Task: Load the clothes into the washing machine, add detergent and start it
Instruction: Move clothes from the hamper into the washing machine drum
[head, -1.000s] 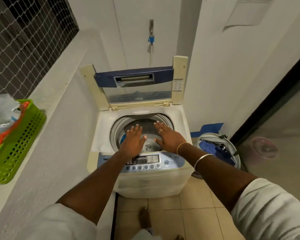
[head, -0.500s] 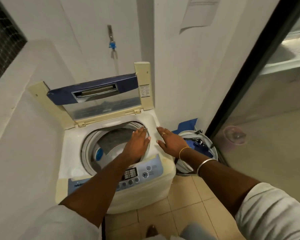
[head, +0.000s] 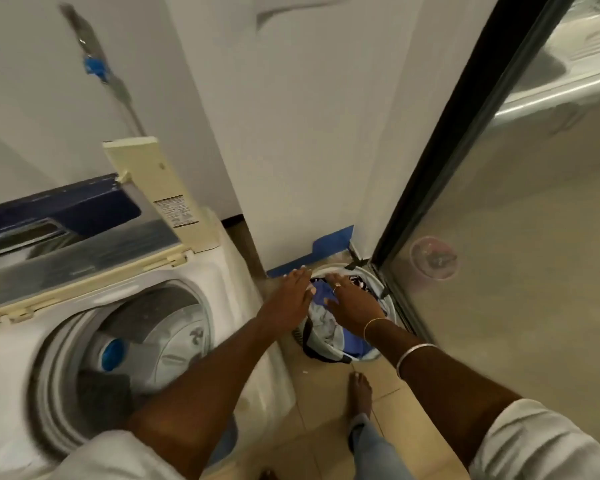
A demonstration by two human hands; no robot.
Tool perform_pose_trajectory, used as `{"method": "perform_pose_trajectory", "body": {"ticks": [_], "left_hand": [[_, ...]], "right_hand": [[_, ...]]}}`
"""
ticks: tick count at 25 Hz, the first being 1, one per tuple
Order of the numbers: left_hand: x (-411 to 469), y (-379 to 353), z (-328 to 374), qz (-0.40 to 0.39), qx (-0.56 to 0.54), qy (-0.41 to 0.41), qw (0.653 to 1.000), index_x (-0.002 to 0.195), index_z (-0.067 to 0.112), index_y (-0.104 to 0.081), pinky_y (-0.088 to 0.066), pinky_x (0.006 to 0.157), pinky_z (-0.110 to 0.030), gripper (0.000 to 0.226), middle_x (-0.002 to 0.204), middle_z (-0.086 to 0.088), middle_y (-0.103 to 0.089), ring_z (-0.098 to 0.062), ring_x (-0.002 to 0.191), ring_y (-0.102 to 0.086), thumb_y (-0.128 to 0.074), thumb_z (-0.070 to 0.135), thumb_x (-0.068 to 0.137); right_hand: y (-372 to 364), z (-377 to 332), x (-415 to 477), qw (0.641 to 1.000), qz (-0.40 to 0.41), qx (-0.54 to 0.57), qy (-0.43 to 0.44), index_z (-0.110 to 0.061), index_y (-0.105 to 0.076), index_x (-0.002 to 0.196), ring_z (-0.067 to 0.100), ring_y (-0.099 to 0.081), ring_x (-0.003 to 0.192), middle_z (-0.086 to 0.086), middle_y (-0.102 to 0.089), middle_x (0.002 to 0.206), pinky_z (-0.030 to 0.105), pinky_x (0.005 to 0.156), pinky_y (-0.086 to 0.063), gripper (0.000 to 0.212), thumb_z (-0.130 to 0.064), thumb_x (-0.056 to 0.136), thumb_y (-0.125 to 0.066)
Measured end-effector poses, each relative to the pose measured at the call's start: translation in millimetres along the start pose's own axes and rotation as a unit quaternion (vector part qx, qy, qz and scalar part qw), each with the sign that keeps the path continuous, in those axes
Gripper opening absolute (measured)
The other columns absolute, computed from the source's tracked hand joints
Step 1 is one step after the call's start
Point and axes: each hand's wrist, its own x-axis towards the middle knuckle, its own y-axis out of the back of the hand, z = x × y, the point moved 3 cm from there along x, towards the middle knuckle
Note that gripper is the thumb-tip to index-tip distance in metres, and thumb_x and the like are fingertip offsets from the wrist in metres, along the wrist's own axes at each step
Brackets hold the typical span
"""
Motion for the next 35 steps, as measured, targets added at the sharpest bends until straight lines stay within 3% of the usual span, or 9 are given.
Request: {"method": "perform_pose_trajectory", "body": {"ticks": [6,11,16,21,24,27,29,32,35], "left_hand": [[110.4,-97.7,-24.5,-0.061,0.002,0.058,0.996,0.156,0.006,-0.024,-0.007,0.119,-0.024,0.056,0.162,-0.012,-0.026,-0.024,0.15,-0.024,-0.037,0.031,0.107],[164.3,-182.2,-68.7,-0.135,0.024,0.088,0.987,0.156,0.006,-0.023,-0.02,0.121,-0.033,0.06,0.163,-0.013,-0.023,-0.026,0.15,-0.025,-0.046,0.026,0.104],[217.2,-287.3,-121.5,-0.24,0.146,0.099,0.955,0.158,0.015,-0.011,-0.011,0.123,-0.046,0.072,0.167,-0.009,-0.003,-0.032,0.153,-0.005,-0.051,0.03,0.1],[268.8,-355.4,-162.7,-0.295,0.251,0.105,0.916,0.157,0.034,0.006,-0.005,0.118,-0.063,0.096,0.165,-0.014,0.016,-0.044,0.15,0.01,-0.064,0.036,0.092],[278.2,-376.9,-175.8,-0.289,0.328,0.091,0.895,0.157,0.033,-0.011,-0.007,0.115,-0.067,0.083,0.164,-0.022,0.007,-0.05,0.148,-0.002,-0.061,0.04,0.092],[286.1,-372.3,-170.9,-0.245,0.378,0.031,0.892,0.145,0.02,-0.045,-0.023,0.117,-0.059,0.047,0.158,-0.023,-0.025,-0.045,0.141,-0.03,-0.05,0.029,0.099],[283.3,-359.2,-167.1,-0.241,0.354,0.009,0.904,0.136,0.012,-0.054,-0.032,0.114,-0.05,0.039,0.146,-0.018,-0.044,-0.037,0.133,-0.043,-0.051,0.023,0.099],[269.8,-327.1,-159.5,-0.238,0.156,0.063,0.957,0.128,0.003,-0.054,-0.046,0.097,-0.039,0.032,0.13,-0.018,-0.058,-0.033,0.118,-0.057,-0.051,0.017,0.1],[245.8,-284.9,-137.7,-0.175,-0.047,0.12,0.976,0.116,-0.004,-0.051,-0.039,0.073,-0.032,0.022,0.108,-0.025,-0.061,-0.039,0.099,-0.061,-0.046,0.013,0.103]], "right_hand": [[-60.0,130.5,83.4,0.991,-0.113,0.026,-0.059,-0.021,-0.008,0.159,0.022,-0.025,0.149,-0.001,-0.011,0.166,0.035,0.113,-0.032,0.068,-0.031,0.103,-0.045],[-133.2,208.4,136.2,0.978,-0.178,0.024,-0.103,-0.014,-0.004,0.159,0.028,-0.015,0.151,0.007,-0.008,0.166,0.042,0.119,-0.026,0.076,-0.035,0.101,-0.05],[-242.9,272.4,177.0,0.942,-0.244,0.063,-0.221,-0.017,0.009,0.157,0.043,0.006,0.15,0.013,0.012,0.165,0.062,0.118,-0.017,0.108,-0.052,0.087,-0.066],[-314.7,296.1,196.7,0.925,-0.243,0.121,-0.266,-0.024,0.012,0.157,0.046,-0.005,0.149,0.015,0.009,0.164,0.062,0.112,-0.03,0.125,-0.063,0.075,-0.074],[-333.6,294.2,195.6,0.946,-0.202,0.064,-0.245,-0.017,-0.011,0.156,0.044,-0.022,0.142,0.017,-0.012,0.158,0.055,0.101,-0.044,0.099,-0.051,0.085,-0.07],[-333.1,289.8,195.2,0.959,-0.119,0.103,-0.236,-0.011,-0.045,0.139,0.04,-0.048,0.125,0.016,-0.041,0.14,0.05,0.096,-0.05,0.045,-0.018,0.096,-0.057],[-317.1,281.8,189.7,0.963,-0.093,0.1,-0.231,-0.011,-0.058,0.125,0.039,-0.052,0.118,0.014,-0.05,0.128,0.048,0.096,-0.047,0.032,-0.009,0.093,-0.054],[-286.5,267.8,174.8,0.967,-0.036,0.126,-0.22,-0.012,-0.055,0.123,0.037,-0.048,0.116,0.014,-0.051,0.122,0.049,0.097,-0.044,0.036,-0.009,0.087,-0.056],[-242.7,237.6,151.9,0.928,0.048,0.286,-0.235,-0.012,-0.05,0.115,0.025,-0.06,0.083,0.007,-0.061,0.092,0.036,0.074,-0.049,0.025,-0.001,0.092,-0.049]]}}
